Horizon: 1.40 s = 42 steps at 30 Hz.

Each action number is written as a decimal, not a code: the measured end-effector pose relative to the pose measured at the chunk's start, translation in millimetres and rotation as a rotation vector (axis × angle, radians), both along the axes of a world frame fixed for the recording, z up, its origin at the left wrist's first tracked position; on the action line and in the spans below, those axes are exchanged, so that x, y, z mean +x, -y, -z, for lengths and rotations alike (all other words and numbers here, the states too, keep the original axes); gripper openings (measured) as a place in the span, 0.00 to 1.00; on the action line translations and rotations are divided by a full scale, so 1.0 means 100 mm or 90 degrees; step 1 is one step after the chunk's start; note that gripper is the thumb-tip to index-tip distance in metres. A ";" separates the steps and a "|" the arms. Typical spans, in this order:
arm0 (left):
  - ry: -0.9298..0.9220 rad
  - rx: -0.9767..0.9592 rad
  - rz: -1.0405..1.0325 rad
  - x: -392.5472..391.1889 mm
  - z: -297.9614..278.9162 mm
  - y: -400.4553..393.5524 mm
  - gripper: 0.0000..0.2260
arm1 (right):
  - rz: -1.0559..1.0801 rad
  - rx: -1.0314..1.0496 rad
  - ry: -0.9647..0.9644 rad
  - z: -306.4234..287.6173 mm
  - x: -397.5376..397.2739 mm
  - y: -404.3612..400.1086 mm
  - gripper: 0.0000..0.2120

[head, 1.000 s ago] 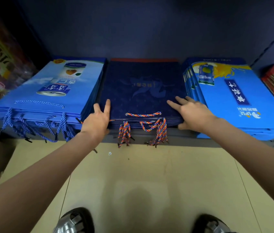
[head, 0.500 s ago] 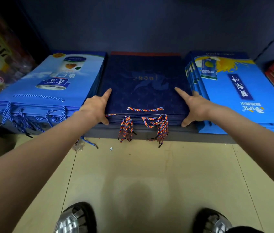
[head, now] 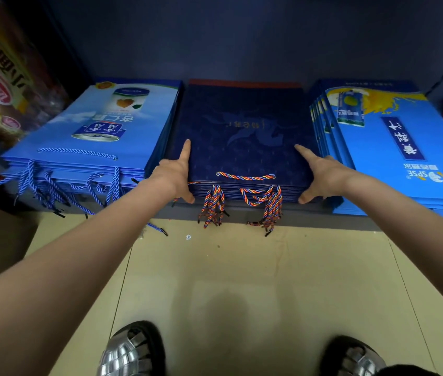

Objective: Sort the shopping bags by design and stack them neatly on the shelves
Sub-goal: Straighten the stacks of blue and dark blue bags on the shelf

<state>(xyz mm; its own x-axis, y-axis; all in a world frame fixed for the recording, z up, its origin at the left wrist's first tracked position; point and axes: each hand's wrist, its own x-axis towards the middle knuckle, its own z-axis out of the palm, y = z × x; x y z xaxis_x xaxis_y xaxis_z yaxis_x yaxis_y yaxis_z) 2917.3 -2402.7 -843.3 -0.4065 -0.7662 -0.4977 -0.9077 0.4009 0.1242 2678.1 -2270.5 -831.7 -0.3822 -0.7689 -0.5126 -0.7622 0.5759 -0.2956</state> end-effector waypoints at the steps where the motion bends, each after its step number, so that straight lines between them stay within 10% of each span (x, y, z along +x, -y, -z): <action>1: 0.014 -0.025 0.015 0.00 0.02 0.00 0.57 | -0.003 0.010 -0.013 -0.01 0.00 0.00 0.56; 13: 0.025 -0.099 0.004 0.04 0.01 -0.16 0.56 | -0.008 -0.055 -0.132 0.01 0.14 -0.23 0.52; 18: -0.174 -0.354 0.245 0.15 0.05 -0.51 0.42 | -0.213 -0.496 -0.260 0.19 0.54 -0.52 0.29; 24: -0.189 -0.280 0.242 0.00 0.09 -0.35 0.26 | -0.236 -0.505 -0.349 0.57 0.80 -0.42 0.13; 29: -0.140 -0.269 0.281 -0.05 -0.03 -0.20 0.30 | -0.096 -0.643 -0.171 0.45 0.70 -0.44 0.04; 42: -0.367 -0.428 0.405 -0.10 -0.26 -0.07 0.22 | -0.100 -0.712 -0.216 0.28 0.70 -0.33 0.10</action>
<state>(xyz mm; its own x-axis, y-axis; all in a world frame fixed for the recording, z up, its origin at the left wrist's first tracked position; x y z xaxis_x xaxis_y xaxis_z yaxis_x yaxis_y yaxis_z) 2906.8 -2396.0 -817.6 -0.8625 -0.3777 0.3370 -0.3863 0.9213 0.0438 2747.9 -2237.7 -859.7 -0.2310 -0.7772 0.5853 -0.9381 0.0184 -0.3458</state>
